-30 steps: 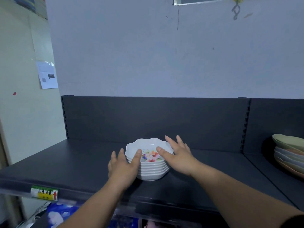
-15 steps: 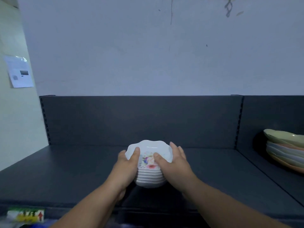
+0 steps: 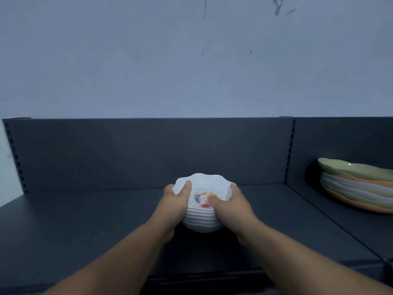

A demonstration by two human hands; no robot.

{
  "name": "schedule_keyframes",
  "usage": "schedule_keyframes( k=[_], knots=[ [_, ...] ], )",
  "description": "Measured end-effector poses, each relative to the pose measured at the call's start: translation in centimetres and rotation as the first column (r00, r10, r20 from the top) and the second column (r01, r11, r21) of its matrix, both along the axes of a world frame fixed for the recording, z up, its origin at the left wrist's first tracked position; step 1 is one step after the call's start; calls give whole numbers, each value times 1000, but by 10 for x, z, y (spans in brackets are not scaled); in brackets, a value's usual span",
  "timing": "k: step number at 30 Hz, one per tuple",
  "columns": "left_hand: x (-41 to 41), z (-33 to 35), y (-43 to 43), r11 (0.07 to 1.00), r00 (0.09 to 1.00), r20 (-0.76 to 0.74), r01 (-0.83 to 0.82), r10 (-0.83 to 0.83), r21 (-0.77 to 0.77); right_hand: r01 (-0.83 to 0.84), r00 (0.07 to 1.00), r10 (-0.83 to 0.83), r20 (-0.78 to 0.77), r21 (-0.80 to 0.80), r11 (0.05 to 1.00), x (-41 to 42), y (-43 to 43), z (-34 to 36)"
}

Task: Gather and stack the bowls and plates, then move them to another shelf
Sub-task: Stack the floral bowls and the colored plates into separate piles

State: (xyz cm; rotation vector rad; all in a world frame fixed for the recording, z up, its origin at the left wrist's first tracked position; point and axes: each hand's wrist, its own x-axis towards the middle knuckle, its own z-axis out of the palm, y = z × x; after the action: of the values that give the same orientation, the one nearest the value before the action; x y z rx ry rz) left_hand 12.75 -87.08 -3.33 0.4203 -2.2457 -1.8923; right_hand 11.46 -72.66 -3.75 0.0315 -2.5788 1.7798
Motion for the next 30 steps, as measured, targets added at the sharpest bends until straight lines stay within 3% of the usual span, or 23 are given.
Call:
schedule_keyframes(
  k=[9,13,16,23,30],
  knots=[
    [-1,5,3,983,999,35,32,-26,-183,34,999,-34,-3,42,999,10,1,6],
    [9,15,13,904,993,-113,-68,22,-421,58,997,-55,-48,76,995,17,20,12],
    [23,22,37,860,974,-223,-79,-41,-504,78,993,-66,-97,125,989,26,44,18],
    [51,26,131,849,927,-295,44,-231,-527,206,959,-169,-226,148,967,50,147,27],
    [61,22,263,858,920,-260,132,-292,-497,286,938,-248,-243,138,948,79,297,30]
  ],
)
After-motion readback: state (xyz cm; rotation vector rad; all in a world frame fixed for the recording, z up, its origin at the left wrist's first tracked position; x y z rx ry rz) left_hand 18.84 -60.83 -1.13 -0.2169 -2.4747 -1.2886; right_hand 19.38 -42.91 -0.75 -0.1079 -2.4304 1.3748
